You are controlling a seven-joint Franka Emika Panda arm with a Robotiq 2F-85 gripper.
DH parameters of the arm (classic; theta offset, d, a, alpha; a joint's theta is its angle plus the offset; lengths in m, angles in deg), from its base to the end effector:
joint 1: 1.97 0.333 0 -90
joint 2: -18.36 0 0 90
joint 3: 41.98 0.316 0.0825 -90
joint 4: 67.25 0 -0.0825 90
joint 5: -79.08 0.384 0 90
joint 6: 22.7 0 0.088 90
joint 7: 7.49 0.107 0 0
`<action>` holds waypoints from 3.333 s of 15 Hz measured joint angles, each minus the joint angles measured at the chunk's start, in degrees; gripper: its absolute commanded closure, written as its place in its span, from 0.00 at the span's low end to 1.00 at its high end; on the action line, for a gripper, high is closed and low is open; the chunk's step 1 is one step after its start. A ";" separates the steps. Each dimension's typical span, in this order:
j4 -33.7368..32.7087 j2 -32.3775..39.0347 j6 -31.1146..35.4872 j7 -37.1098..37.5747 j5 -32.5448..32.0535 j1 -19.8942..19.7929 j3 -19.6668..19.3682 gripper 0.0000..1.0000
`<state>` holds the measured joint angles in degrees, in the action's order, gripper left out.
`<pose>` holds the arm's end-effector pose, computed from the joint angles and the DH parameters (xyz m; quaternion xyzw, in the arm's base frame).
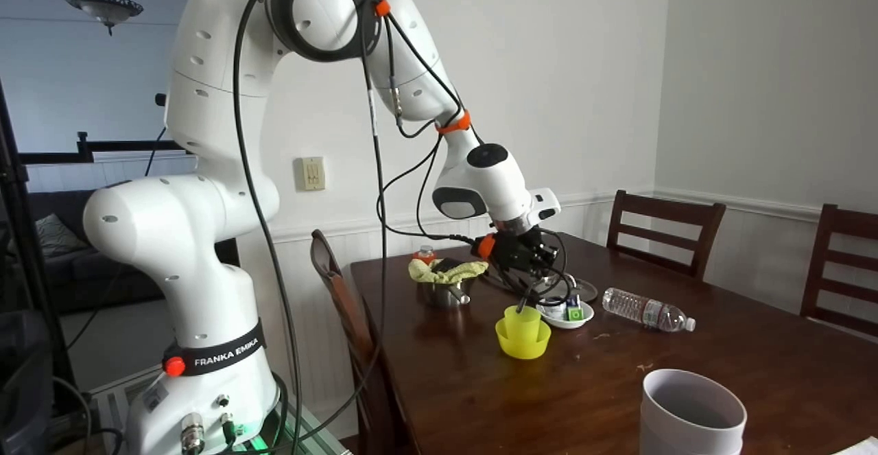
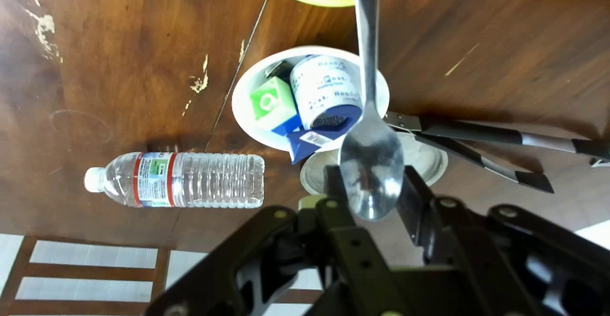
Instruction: Put the yellow cup in the yellow bowl then put the spoon in the yellow cup
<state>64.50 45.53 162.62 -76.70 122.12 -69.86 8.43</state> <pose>0.5019 -0.2327 0.2485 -0.9476 0.0160 -0.3187 0.0151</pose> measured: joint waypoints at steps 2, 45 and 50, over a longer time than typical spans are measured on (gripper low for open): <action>0.25 0.55 0.82 -0.38 -0.01 -0.60 0.60 0.68; 6.37 11.73 16.34 26.29 -43.15 -2.19 -6.88 0.00; 6.42 8.83 16.34 42.85 -57.83 1.34 -13.18 0.00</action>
<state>70.92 54.35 178.96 -33.86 64.29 -68.51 -4.74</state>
